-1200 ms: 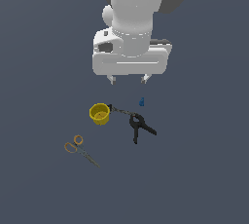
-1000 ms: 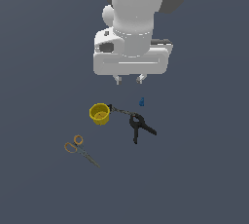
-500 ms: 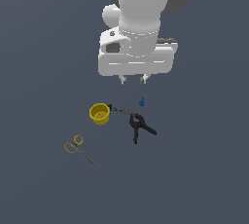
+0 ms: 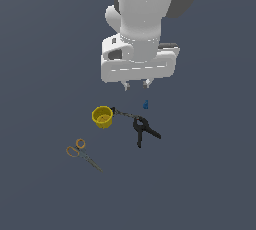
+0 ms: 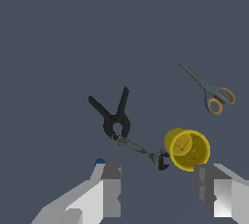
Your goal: Pick up a designated object from a clutter of objects.
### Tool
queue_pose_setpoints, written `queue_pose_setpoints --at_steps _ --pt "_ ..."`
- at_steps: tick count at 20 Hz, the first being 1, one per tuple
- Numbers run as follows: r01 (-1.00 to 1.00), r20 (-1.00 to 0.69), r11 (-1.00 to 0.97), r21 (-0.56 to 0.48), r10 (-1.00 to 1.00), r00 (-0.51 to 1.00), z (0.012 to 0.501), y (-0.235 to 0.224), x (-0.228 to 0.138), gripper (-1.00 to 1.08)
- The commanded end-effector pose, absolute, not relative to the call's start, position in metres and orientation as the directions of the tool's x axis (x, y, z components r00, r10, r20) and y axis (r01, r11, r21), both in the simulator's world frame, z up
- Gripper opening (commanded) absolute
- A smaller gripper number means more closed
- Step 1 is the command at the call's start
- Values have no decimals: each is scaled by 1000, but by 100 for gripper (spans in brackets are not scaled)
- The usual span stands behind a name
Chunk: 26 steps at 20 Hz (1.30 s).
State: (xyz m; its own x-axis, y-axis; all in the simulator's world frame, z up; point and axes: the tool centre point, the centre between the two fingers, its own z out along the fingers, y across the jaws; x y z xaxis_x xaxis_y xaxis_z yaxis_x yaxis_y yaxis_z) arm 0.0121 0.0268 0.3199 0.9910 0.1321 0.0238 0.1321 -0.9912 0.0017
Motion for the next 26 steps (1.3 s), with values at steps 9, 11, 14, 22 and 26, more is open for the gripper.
queue_pose_setpoints --at_steps 9,11,14,22,26 --pt "255 57 -966 -35 252 966 287 19 12 28" --pt "286 68 -957 -42 283 957 278 17 12 28" --pt "331 85 -942 -50 327 941 265 13 10 28" --pt "443 133 -895 -54 433 892 231 0 5 28" --pt "493 156 -869 -47 481 863 215 -8 0 28"
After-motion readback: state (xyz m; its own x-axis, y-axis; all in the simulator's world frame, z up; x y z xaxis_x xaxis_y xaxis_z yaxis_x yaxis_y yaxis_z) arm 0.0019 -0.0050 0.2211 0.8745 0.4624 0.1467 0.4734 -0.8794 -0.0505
